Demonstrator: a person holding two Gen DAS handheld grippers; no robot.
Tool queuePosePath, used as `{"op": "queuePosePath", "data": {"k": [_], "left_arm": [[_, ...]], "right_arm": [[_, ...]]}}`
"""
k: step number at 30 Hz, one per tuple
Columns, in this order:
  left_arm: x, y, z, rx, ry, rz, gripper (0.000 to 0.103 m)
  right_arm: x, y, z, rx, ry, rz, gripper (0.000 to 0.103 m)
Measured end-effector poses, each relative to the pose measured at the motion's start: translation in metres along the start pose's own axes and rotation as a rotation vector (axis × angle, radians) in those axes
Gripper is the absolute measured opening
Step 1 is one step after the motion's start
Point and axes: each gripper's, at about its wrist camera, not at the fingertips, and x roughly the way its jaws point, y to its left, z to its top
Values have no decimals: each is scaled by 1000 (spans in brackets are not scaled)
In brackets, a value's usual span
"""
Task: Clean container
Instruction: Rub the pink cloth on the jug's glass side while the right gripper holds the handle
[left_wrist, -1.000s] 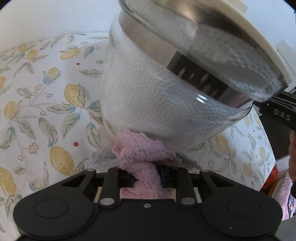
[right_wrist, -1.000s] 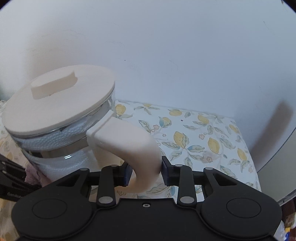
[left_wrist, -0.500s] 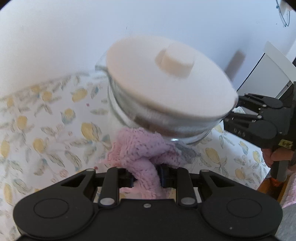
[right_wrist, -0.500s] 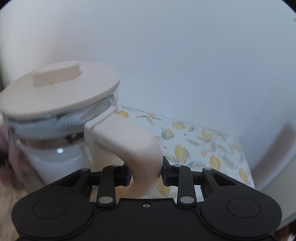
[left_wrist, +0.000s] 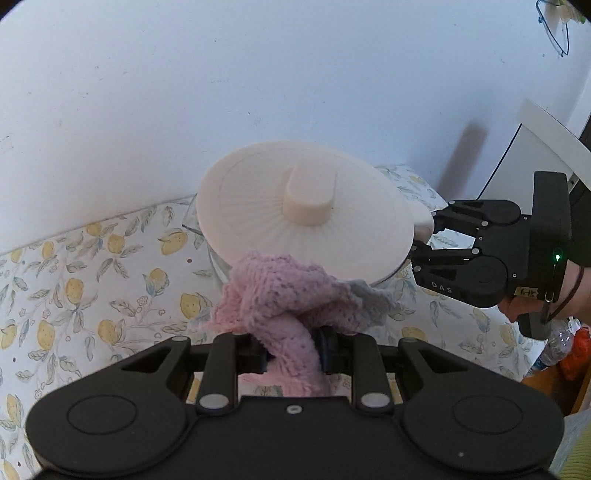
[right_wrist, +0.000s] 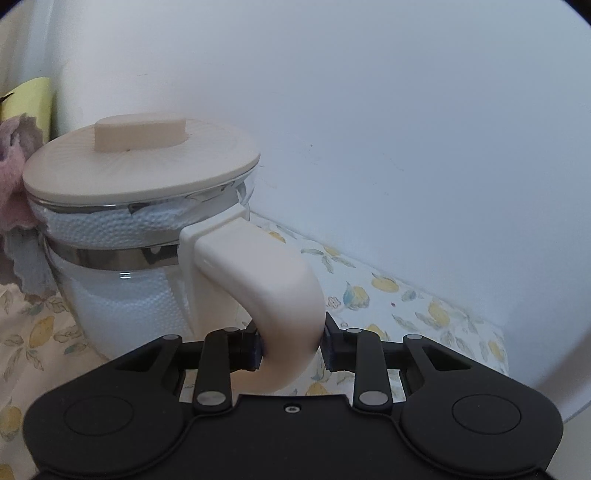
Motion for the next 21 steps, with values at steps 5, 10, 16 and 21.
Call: {"op": "queuePosePath", "data": {"k": [5,10,16,21], "left_arm": [[3,4,1,-19,0,-7,23],[1,13,1,-34,-7,-21,25],[1,31,-3,-63,-20,-46,26],[7,43,-8,-83,-6,-94,26]], "right_arm": [[5,-6,3,-40,2,30,35],[9,-11,7,-78,7,59,35],[13,-5,21,-105,24,84,36],[21,-2,28,-95,38,70,35]]}}
